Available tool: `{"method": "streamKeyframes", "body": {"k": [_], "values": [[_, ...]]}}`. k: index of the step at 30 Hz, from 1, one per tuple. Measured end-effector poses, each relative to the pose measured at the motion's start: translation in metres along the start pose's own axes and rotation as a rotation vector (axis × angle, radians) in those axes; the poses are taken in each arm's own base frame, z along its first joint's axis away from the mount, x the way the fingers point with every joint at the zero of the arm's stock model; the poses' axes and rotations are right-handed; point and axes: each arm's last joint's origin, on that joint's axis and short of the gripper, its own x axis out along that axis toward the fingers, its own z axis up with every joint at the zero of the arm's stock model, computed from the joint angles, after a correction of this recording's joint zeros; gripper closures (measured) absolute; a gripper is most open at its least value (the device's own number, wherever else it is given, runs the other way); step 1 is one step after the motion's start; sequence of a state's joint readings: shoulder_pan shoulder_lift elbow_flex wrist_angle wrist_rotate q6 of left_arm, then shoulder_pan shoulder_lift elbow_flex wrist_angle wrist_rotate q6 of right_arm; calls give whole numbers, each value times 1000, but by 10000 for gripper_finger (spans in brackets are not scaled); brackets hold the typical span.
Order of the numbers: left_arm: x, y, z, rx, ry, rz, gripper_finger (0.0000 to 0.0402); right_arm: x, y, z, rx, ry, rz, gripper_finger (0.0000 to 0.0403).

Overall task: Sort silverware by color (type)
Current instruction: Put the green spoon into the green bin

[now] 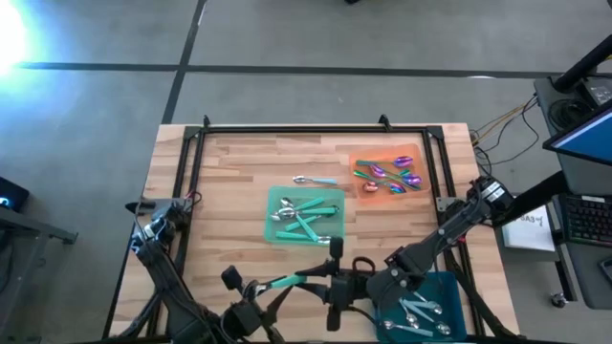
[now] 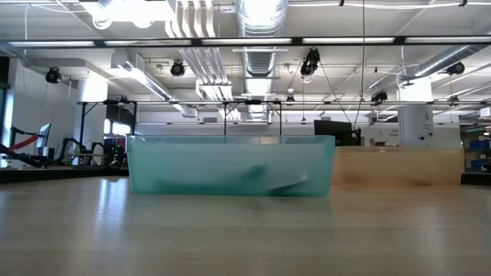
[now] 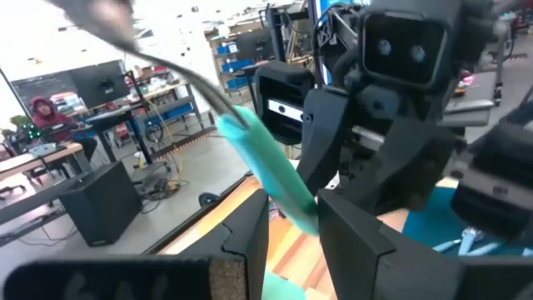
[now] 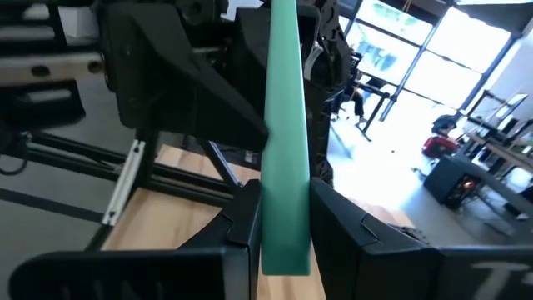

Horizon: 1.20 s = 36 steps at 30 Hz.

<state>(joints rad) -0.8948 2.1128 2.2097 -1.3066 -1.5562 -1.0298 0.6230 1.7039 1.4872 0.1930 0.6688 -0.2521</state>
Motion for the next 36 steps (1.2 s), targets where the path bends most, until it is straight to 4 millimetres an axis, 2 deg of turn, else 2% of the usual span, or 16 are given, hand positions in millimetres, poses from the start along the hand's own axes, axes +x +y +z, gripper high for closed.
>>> {"method": "streamKeyframes", "body": {"k": [12,18,23,32,34,36], "values": [[8,4,11,-45,-25,36,318,2,0,-4,-93,18,-26,336],[10,4,11,-36,-20,38,337,2,-2,-2,-136,18,-86,337],[11,6,10,-23,-13,38,370,2,-3,-2,-151,22,-102,337],[28,12,6,55,17,67,370,2,-6,-4,-201,85,-238,338],[37,14,5,73,38,81,371,1,-8,-7,-218,126,-294,317],[47,19,1,147,104,77,384,-1,-12,-10,-235,181,-355,278]]}}
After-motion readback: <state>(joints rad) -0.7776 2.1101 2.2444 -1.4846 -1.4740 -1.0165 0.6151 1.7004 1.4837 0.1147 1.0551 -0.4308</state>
